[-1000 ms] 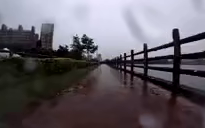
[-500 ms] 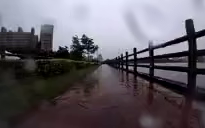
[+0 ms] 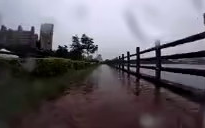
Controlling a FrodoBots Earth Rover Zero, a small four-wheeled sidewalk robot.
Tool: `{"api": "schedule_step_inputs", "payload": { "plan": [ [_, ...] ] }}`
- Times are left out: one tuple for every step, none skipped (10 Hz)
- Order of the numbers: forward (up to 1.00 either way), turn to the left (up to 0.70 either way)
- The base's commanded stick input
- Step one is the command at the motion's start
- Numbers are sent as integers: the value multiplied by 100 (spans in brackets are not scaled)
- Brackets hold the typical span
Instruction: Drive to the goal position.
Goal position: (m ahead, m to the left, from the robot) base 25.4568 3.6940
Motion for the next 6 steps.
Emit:
{"api": "schedule_step_inputs", "payload": {
  "plan": [
    [100, 0],
    [100, 0],
    [100, 0],
    [100, 0],
    [100, 0],
    [100, 0]
  ]
}}
